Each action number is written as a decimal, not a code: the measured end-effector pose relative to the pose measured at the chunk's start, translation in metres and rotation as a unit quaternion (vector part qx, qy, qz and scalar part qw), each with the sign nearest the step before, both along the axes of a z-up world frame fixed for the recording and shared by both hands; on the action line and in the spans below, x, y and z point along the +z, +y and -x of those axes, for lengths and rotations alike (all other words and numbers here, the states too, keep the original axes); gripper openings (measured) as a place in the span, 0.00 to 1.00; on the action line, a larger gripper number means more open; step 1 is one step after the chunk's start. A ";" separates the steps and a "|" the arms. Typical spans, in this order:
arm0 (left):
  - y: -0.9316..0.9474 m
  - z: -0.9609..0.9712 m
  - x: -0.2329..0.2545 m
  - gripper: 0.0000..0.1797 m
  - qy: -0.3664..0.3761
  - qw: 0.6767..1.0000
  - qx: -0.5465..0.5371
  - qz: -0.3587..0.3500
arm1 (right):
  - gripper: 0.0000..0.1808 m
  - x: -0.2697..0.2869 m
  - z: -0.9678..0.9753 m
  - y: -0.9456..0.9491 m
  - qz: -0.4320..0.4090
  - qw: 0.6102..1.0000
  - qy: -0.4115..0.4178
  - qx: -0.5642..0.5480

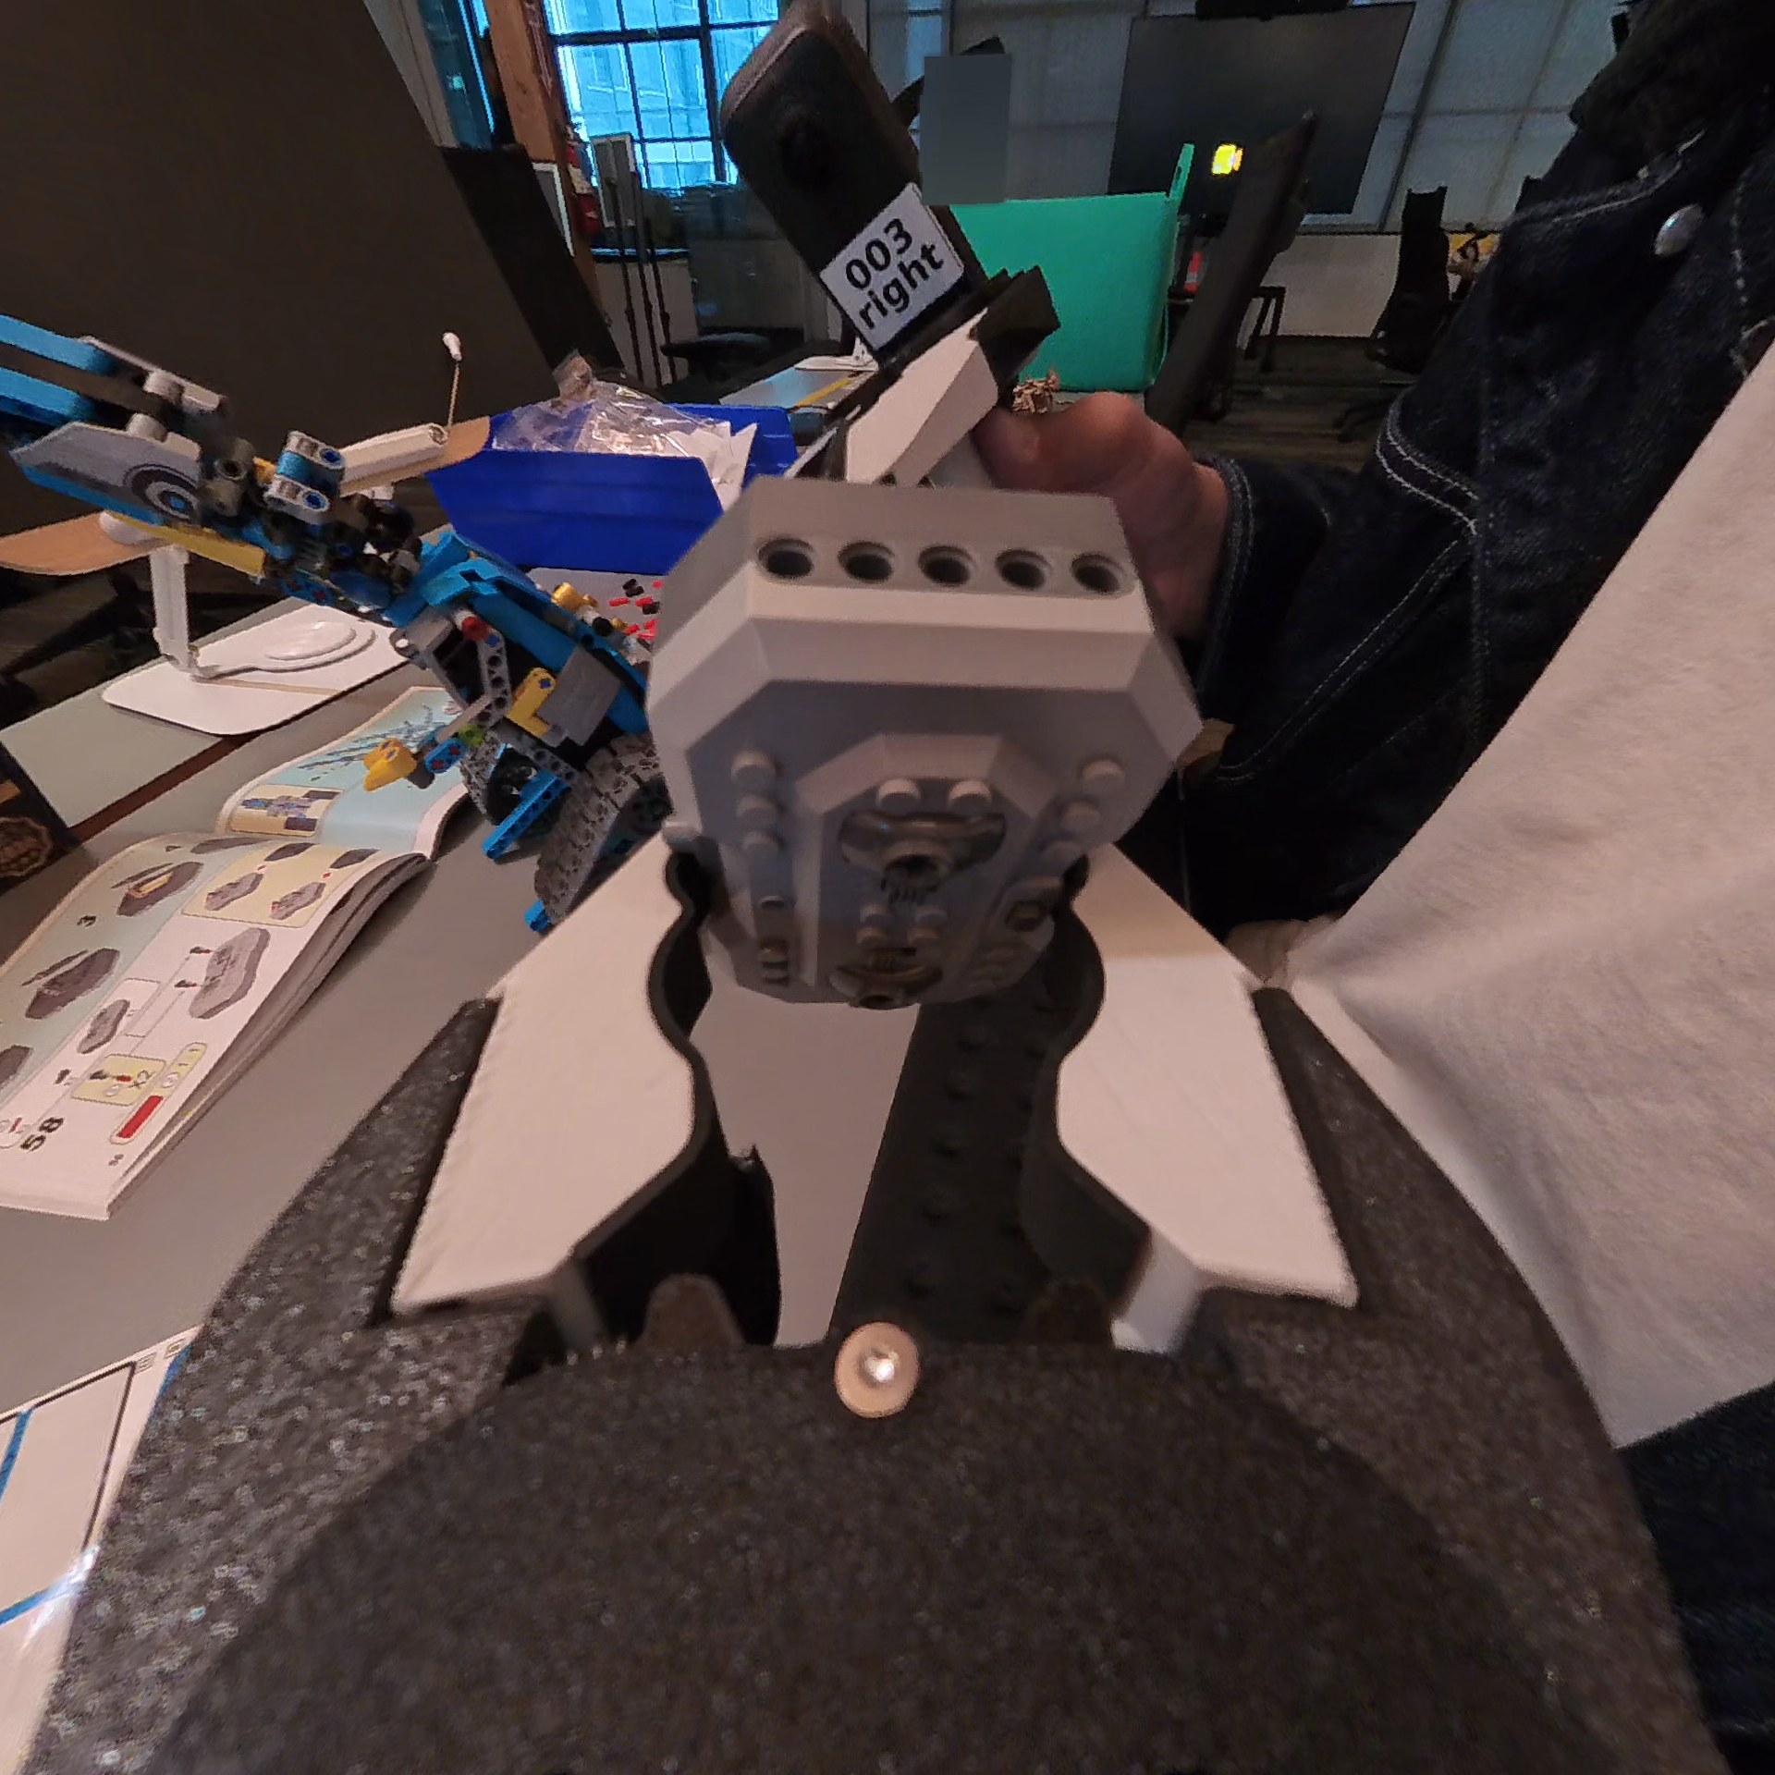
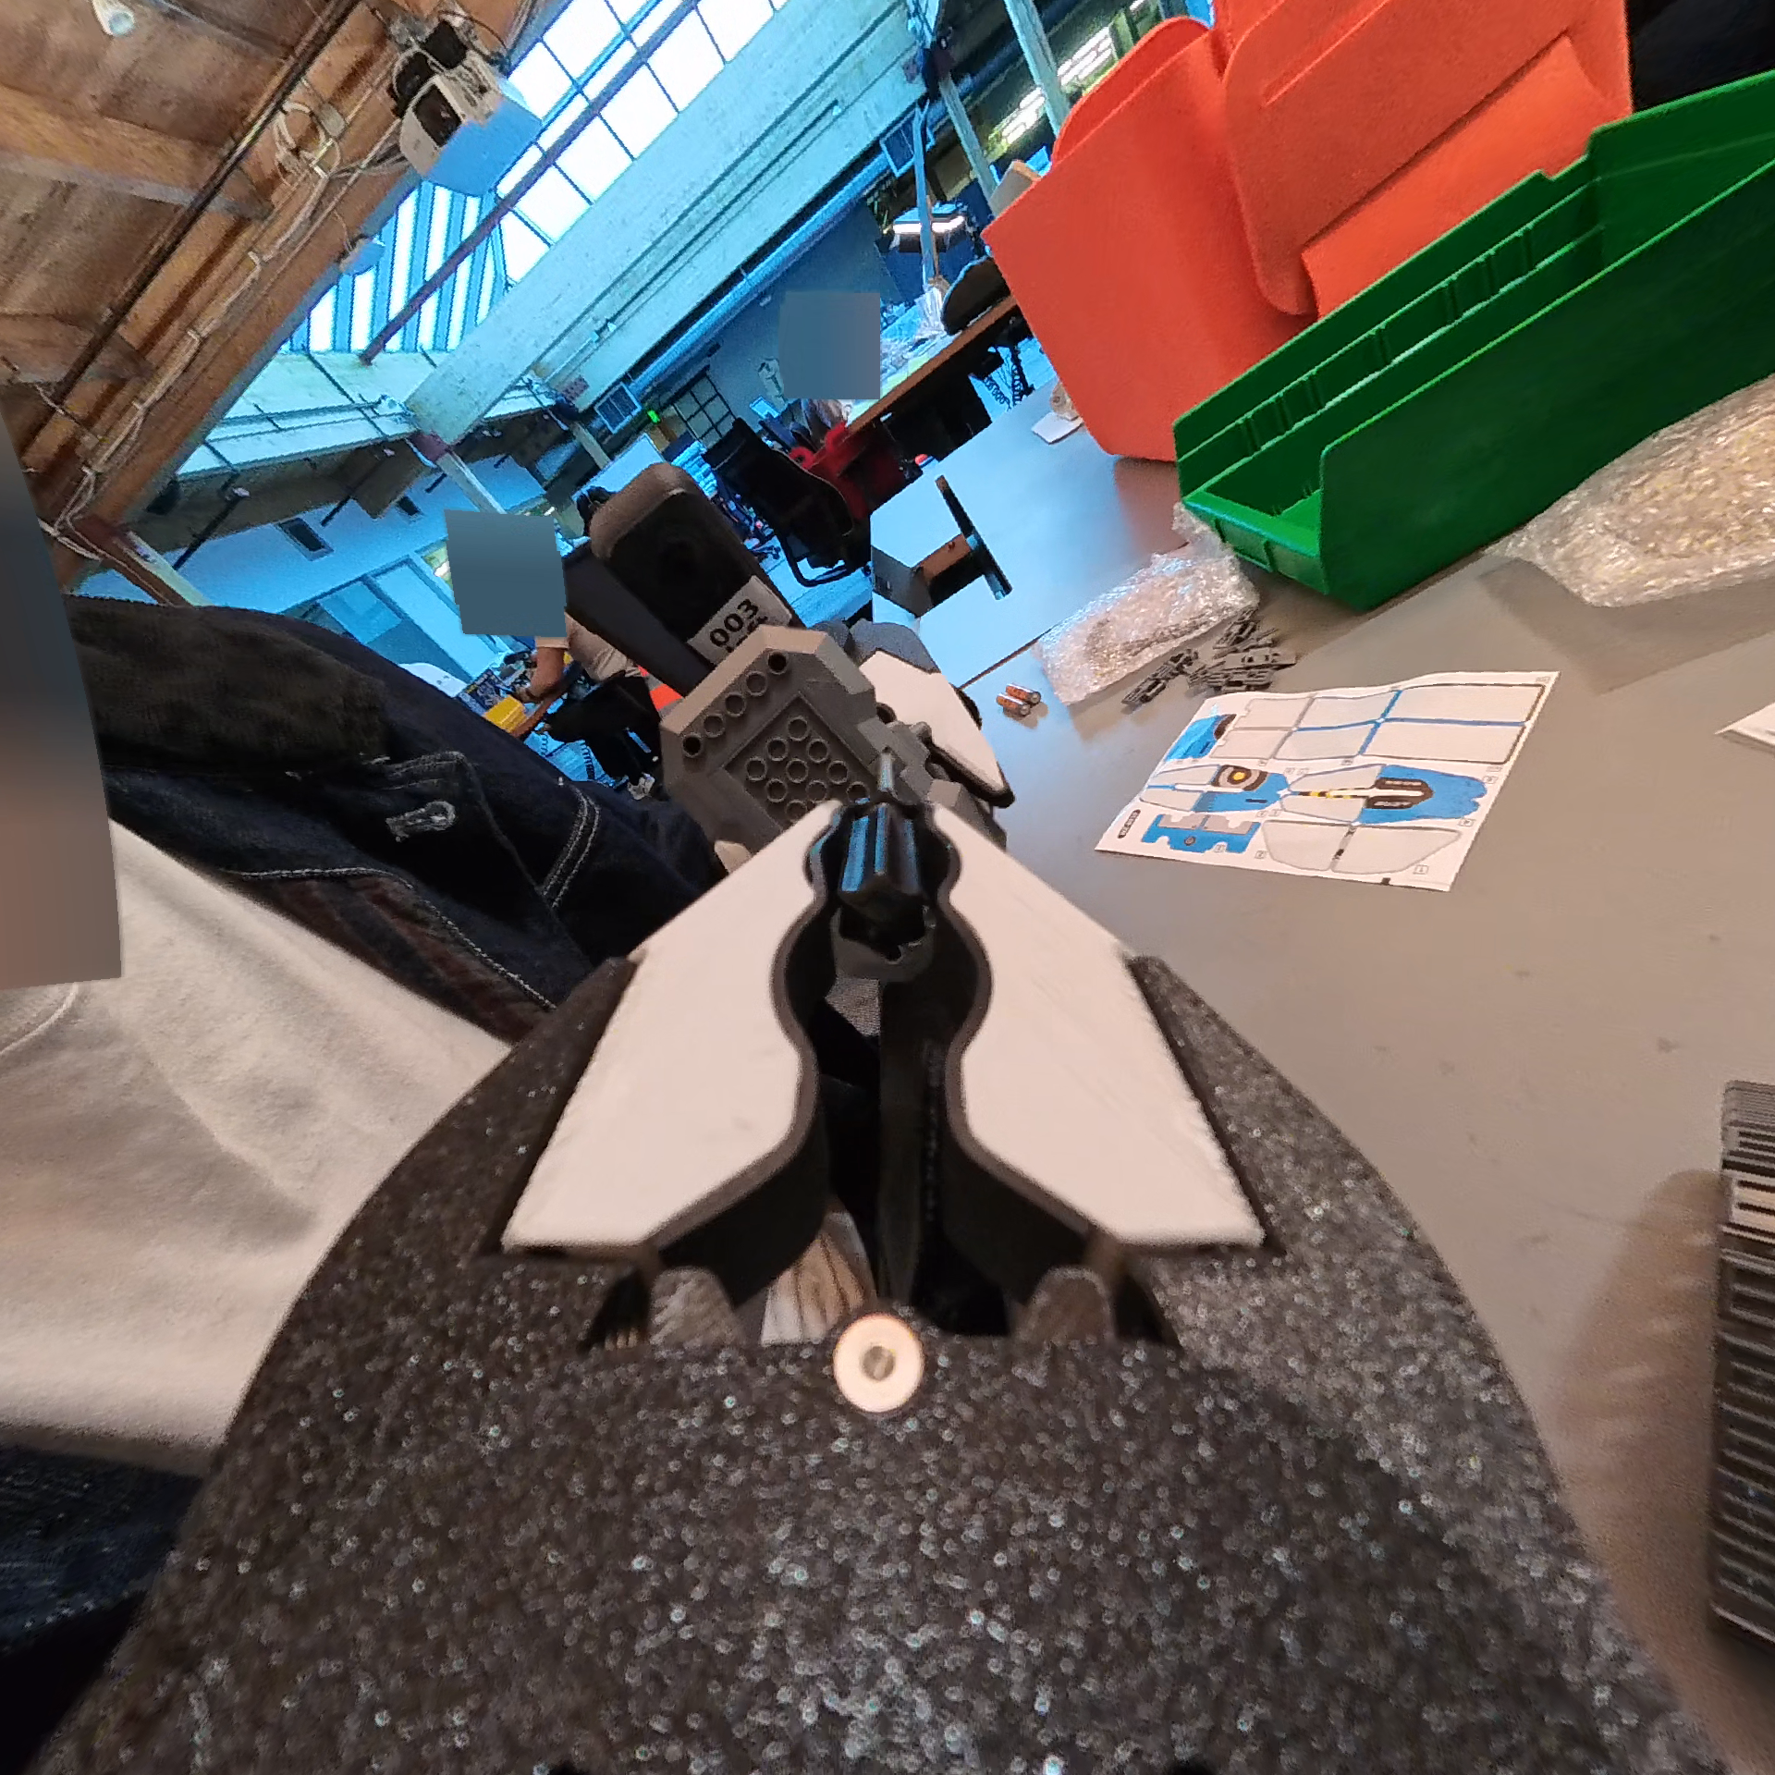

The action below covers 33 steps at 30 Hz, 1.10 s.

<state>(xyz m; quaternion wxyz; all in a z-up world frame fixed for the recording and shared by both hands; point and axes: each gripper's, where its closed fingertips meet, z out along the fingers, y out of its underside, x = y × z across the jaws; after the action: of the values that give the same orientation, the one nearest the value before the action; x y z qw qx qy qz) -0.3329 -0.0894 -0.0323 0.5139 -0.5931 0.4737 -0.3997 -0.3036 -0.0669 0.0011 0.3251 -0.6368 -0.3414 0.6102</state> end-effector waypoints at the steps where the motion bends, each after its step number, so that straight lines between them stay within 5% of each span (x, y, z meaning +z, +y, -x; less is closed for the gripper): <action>1: 0.000 0.000 0.000 0.38 0.001 1.000 0.001 -0.001 | 0.07 0.000 0.000 0.000 0.002 1.000 0.000 0.000; 22: -0.005 0.000 -0.003 0.38 0.008 1.000 -0.013 0.020 | 0.07 -0.004 0.000 -0.003 -0.007 1.000 -0.012 0.014; 28: -0.026 0.002 0.011 0.38 -0.045 0.981 -0.115 0.152 | 0.06 0.003 -0.001 -0.012 -0.124 0.990 -0.030 0.060; 33: -0.054 0.008 0.033 0.38 -0.113 0.887 -0.273 0.356 | 0.06 0.013 -0.002 -0.035 -0.378 0.916 -0.069 0.111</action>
<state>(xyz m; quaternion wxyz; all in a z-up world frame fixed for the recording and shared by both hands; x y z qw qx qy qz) -0.3411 -0.1437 0.0010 0.1891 -0.5344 0.3814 -0.7302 -0.3017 -0.1019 0.0137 0.4474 -0.4649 -0.6370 0.4219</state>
